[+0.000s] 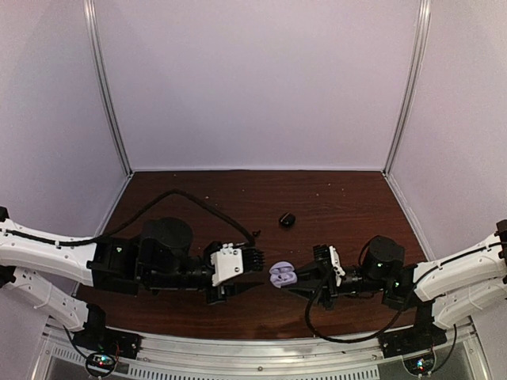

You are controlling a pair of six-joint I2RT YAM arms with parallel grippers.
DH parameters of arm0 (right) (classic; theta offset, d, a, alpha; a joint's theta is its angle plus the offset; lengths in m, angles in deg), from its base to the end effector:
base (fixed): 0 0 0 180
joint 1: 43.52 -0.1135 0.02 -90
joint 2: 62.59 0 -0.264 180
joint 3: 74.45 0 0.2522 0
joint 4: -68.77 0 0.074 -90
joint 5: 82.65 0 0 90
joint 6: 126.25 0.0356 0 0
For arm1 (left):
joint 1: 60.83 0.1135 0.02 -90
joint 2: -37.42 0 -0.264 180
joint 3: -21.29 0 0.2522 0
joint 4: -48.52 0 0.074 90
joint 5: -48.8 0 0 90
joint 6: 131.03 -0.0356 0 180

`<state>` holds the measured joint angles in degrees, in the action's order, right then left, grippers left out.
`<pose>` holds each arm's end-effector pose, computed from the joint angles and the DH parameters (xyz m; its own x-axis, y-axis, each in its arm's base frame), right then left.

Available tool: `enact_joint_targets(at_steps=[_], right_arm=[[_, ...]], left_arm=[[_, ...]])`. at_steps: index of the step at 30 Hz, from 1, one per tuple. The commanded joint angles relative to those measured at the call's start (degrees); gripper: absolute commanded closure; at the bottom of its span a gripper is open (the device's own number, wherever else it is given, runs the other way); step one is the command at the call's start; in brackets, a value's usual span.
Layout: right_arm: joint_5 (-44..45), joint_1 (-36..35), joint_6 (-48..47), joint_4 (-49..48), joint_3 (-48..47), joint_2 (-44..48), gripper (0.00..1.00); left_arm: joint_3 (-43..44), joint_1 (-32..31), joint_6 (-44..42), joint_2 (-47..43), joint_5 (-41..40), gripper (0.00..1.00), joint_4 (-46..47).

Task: Insert the wireless bluetooth earbuds into the charging case
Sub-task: Adjust the left earbud in the left side groove of the charging case.

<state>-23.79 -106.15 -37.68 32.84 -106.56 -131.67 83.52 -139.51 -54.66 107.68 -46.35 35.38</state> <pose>0.0902 0.2142 0.2065 0.0166 -0.0145 -0.9998 -0.9977 -0.0661 -0.0156 0.0586 -0.2765 0.2872 0.1574 0.4095 -0.8986 0.9498 0.1863 0.2513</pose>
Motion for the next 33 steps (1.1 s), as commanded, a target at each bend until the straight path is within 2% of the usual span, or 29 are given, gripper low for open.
enact_joint_targets(at_steps=[1,27,33], right_arm=[[-0.6,0.0,1.0,-1.9,-0.2,0.7,0.9],[-2.7,-0.6,0.3,-0.7,-0.6,1.1,0.9],[-1.6,-0.6,0.5,-1.1,-0.1,2.0,0.9]], left_arm=[[2.6,0.3,1.5,1.0,1.5,0.58,3.8],[4.8,0.8,0.0,5.5,-2.1,0.56,2.7],[3.8,1.3,-0.2,4.8,-1.6,0.49,1.6]])
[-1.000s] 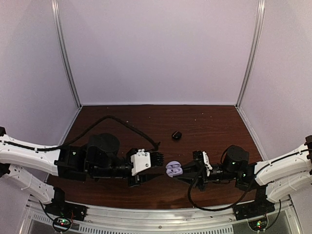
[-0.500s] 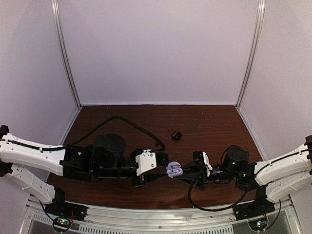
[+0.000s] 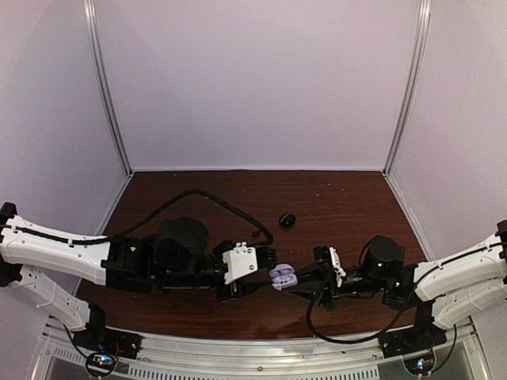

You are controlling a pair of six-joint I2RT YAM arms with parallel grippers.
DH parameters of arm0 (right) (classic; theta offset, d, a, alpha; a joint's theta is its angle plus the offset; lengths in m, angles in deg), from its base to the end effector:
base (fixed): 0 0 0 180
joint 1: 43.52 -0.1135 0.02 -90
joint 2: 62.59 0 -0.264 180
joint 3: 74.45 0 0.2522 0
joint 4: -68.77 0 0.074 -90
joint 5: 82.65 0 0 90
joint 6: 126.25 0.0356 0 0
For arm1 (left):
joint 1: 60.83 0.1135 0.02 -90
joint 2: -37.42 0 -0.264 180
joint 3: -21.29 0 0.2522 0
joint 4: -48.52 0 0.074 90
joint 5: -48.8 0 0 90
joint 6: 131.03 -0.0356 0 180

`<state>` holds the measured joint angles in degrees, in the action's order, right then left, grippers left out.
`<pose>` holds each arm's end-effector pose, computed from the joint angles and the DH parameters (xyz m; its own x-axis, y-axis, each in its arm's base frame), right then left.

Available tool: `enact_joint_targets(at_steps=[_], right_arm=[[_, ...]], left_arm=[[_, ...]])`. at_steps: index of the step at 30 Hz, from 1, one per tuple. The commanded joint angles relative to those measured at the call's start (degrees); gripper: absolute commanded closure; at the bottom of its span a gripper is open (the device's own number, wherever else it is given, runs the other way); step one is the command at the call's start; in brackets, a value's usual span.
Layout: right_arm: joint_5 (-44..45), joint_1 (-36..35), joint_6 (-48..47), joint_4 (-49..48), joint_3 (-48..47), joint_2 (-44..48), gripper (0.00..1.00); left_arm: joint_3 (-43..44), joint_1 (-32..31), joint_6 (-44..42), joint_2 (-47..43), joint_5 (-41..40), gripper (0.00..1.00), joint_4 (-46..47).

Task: Insert the wireless bluetooth earbuds into the charging case
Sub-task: Adjust the left earbud in the left side groove of the charging case, then pick up the right earbud from the center of the board.

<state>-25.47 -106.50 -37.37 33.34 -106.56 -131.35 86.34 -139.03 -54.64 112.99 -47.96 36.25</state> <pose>0.0876 0.2142 0.2068 0.0098 -0.0170 -0.9998 -0.9948 -0.1013 -0.0080 0.0661 -0.2957 0.2808 0.1465 0.4413 -0.8853 0.9418 0.2114 0.2613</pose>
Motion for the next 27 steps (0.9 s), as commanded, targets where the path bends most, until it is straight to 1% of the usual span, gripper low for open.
enact_joint_targets(at_steps=[1,5,8,9,10,13,15,19,20,23,27], right_arm=[[0.7,-0.2,0.4,-1.9,0.2,2.1,0.9],[4.3,0.9,0.9,-1.6,1.5,4.4,0.91],[6.5,2.3,1.1,-0.7,2.4,7.1,0.91],[6.9,3.0,2.0,-0.7,2.8,7.9,0.91],[7.0,3.6,3.2,-0.8,3.2,8.8,0.91],[7.3,5.3,4.7,-1.2,4.8,11.0,0.91],[7.5,6.3,5.5,-1.3,5.6,12.4,0.91],[7.6,7.7,6.8,-1.9,7.3,14.1,0.91],[7.7,8.0,7.0,-1.9,7.5,14.5,0.91],[7.7,8.3,7.2,-1.8,8.2,15.2,0.91],[7.6,8.7,7.5,-1.8,8.7,15.7,0.91]], left_arm=[[0.0,1.1,0.3,-1.4,0.1,0.47,1.6],[-4.4,4.0,5.4,-6.1,1.1,0.32,6.9],[-6.3,7.7,11.5,-7.6,0.9,0.22,9.6],[-6.7,9.6,13.1,-7.6,1.9,0.21,10.3],[-7.0,11.4,16.2,-7.5,2.8,0.21,10.9],[-9.3,17.4,21.7,-7.2,5.4,0.22,14.1],[-12.0,20.0,24.1,-6.9,6.7,0.23,18.4],[-16.7,24.9,27.8,-3.4,6.2,0.27,27.8],[-17.6,25.5,28.1,-2.2,5.6,0.29,29.8],[-19.9,25.9,25.7,2.8,3.2,0.32,35.9],[-21.5,25.9,24.6,10.9,3.9,0.35,43.9]])
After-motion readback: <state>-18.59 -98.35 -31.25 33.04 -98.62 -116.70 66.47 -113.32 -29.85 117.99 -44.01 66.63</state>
